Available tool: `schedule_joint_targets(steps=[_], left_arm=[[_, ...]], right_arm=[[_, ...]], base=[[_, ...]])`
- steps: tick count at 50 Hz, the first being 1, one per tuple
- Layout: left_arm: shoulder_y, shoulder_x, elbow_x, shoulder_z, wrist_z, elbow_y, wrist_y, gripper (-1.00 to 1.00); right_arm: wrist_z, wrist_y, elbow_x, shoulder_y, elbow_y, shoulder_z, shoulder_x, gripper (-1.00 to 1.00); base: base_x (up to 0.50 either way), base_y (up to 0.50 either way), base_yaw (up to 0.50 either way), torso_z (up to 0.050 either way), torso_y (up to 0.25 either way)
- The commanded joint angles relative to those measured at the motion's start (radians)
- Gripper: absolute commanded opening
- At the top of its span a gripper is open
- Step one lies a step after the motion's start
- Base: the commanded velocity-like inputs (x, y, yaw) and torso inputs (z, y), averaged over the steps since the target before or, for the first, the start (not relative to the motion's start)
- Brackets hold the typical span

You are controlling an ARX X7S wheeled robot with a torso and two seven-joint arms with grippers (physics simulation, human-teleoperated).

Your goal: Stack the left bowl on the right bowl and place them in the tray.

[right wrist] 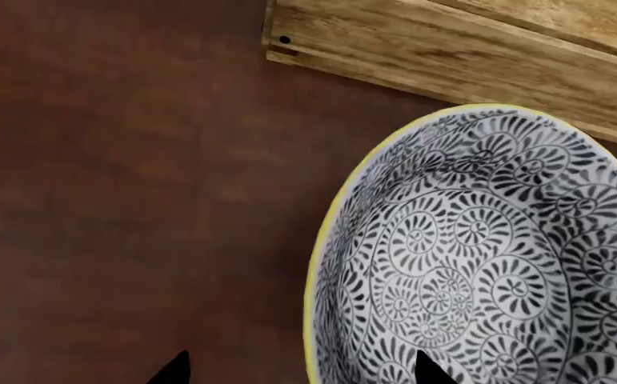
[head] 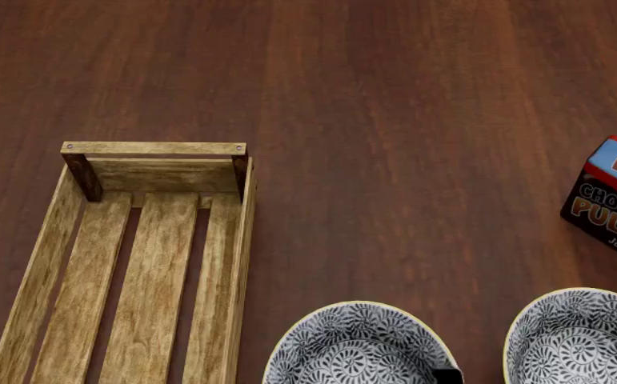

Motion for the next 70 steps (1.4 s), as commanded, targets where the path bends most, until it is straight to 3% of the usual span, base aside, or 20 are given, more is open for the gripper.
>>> schedule_joint_targets(steps=[1, 24, 55, 56, 70], left_arm=[[0.000, 0.016, 0.014, 0.017, 0.008, 0.000, 0.009, 1.00], [0.000, 0.026, 0.032, 0.039, 0.007, 0.000, 0.016, 1.00], [0.000, 0.039, 0.025, 0.025, 0.019, 0.000, 0.010, 1.00], [0.000, 0.039, 0.023, 0.023, 0.019, 0.000, 0.010, 1.00], [0.000, 0.034, 0.013, 0.009, 0.020, 0.000, 0.009, 1.00]], right_arm=[[0.012, -0.058, -0.043, -0.022, 0.041, -0.023, 0.017, 1.00], [0.011, 0.033, -0.124, 0.022, 0.136, -0.064, -0.170, 1.00], [0.041, -0.002, -0.146, 0.005, 0.196, -0.081, -0.196, 1.00], [0.042, 0.000, -0.143, 0.006, 0.196, -0.078, -0.197, -1.00], [0.042, 0.012, -0.129, 0.022, 0.162, -0.055, -0.183, -1.00]], base=[[0.00, 0.00, 0.00, 0.000, 0.000], [0.00, 0.00, 0.00, 0.000, 0.000], [0.00, 0.00, 0.00, 0.000, 0.000], [0.00, 0.00, 0.00, 0.000, 0.000], [0.00, 0.00, 0.00, 0.000, 0.000]])
